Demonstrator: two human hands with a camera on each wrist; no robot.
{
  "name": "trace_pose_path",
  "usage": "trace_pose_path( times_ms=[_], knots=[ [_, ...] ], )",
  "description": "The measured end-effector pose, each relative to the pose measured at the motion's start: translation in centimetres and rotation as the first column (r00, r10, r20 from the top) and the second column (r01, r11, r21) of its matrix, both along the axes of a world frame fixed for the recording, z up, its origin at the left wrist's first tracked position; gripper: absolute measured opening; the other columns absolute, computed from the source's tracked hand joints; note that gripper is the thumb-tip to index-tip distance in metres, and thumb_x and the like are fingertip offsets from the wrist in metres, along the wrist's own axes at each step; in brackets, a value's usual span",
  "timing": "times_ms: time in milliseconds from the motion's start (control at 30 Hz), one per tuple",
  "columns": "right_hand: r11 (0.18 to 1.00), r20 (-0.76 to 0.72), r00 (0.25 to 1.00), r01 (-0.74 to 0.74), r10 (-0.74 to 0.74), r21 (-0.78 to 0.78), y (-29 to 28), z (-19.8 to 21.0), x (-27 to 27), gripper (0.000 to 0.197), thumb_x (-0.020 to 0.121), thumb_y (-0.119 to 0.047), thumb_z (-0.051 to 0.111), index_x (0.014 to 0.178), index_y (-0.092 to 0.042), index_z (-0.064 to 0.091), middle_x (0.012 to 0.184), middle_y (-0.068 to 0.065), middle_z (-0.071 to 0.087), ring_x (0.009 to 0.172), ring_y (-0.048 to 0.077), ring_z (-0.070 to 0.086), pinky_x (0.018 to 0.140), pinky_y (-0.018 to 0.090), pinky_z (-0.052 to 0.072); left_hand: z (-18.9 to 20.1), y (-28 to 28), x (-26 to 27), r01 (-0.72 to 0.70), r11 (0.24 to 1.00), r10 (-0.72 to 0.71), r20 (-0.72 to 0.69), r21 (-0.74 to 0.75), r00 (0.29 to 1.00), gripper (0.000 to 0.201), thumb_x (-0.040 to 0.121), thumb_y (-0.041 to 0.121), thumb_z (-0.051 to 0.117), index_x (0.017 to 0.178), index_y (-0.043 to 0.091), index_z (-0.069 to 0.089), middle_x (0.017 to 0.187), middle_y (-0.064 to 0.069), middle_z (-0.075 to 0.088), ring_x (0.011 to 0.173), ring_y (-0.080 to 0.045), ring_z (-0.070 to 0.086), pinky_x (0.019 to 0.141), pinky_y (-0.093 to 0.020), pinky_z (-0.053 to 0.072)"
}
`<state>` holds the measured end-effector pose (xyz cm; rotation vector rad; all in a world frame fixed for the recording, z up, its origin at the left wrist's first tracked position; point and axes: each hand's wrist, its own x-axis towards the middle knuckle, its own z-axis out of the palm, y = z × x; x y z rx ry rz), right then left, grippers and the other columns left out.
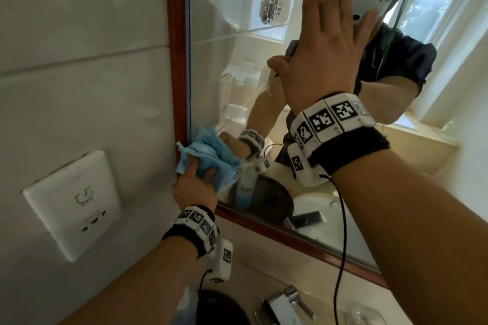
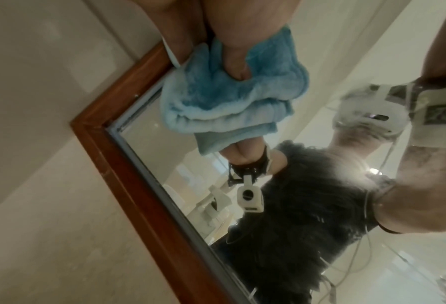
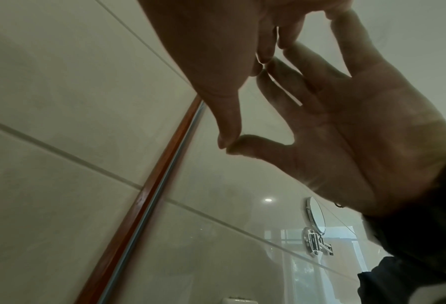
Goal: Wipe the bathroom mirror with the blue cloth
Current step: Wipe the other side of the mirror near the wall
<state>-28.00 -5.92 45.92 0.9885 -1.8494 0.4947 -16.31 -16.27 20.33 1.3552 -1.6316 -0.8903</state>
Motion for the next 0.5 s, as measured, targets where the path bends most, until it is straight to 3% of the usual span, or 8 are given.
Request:
trace_pose_path(
  times_ms=[67,133,200,300,433,500],
  knots=[
    [1.0,0.005,1.0,-0.01,0.01,0.018,0.0,-0.5,-0.6,0.101,0.079,-0.061,0.059,0.154,-0.013,0.011,0.162,0.007,0.006,0.149,0.027,0.003,0.114,0.052,-0.005,-0.4,0.0,0.0,-0.014,0.999,0.017,-0.101,0.03,0.995,0.05,0.086,0.036,0.07,0.133,0.024,0.059,0.124,-0.014,0.065,0.11,-0.038,0.06,0.097,-0.046,0.049],
    [0.998,0.001,0.999,-0.036,0.036,0.044,0.3,-1.4,-0.9,0.097,0.081,-0.066,0.047,0.154,-0.013,0.011,0.162,0.009,0.006,0.148,0.029,0.003,0.113,0.049,-0.01,-1.0,0.3,0.0,-0.017,0.995,0.018,-0.002,0.095,1.0,0.05,0.089,0.036,0.067,0.135,0.02,0.056,0.126,-0.013,0.063,0.114,-0.037,0.059,0.097,-0.042,0.047],
    [0.997,-0.004,0.999,-0.05,0.05,0.064,0.9,-2.6,-0.9,0.095,0.082,-0.059,0.055,0.154,-0.013,0.013,0.162,0.01,0.007,0.148,0.03,0.004,0.115,0.051,-0.007,-1.7,0.6,0.0,-0.042,0.983,0.009,0.185,0.177,0.983,0.047,0.092,0.037,0.063,0.133,0.014,0.057,0.126,-0.016,0.062,0.113,-0.037,0.058,0.089,-0.038,0.044],
    [0.996,-0.012,1.0,-0.025,0.026,0.081,1.9,-4.3,-0.5,0.098,0.078,-0.045,0.072,0.153,-0.012,0.017,0.161,0.008,0.011,0.148,0.028,0.007,0.117,0.057,0.006,-2.8,0.8,-0.2,-0.063,0.97,0.005,0.238,0.234,0.971,0.039,0.094,0.033,0.06,0.121,0.005,0.063,0.122,-0.019,0.063,0.108,-0.037,0.061,0.086,-0.039,0.047],
    [0.995,0.003,1.0,-0.015,0.015,0.101,1.7,-4.6,-1.0,0.088,0.084,-0.062,0.038,0.153,-0.013,0.016,0.161,0.009,0.011,0.148,0.029,0.008,0.116,0.053,0.001,-3.4,0.3,-0.4,-0.079,0.969,0.011,0.278,0.236,0.96,0.034,0.094,0.025,0.059,0.12,0.004,0.065,0.12,-0.02,0.064,0.106,-0.039,0.062,0.086,-0.041,0.049],
    [0.995,0.017,0.999,-0.029,0.027,0.096,1.6,-4.8,-1.1,0.088,0.084,-0.063,0.035,0.154,-0.013,0.016,0.161,0.009,0.011,0.148,0.029,0.008,0.116,0.052,-0.001,-3.3,0.3,-0.4,-0.088,0.969,0.024,0.27,0.23,0.962,0.032,0.095,0.021,0.058,0.12,0.004,0.065,0.119,-0.021,0.064,0.105,-0.04,0.062,0.086,-0.042,0.049]
  ],
)
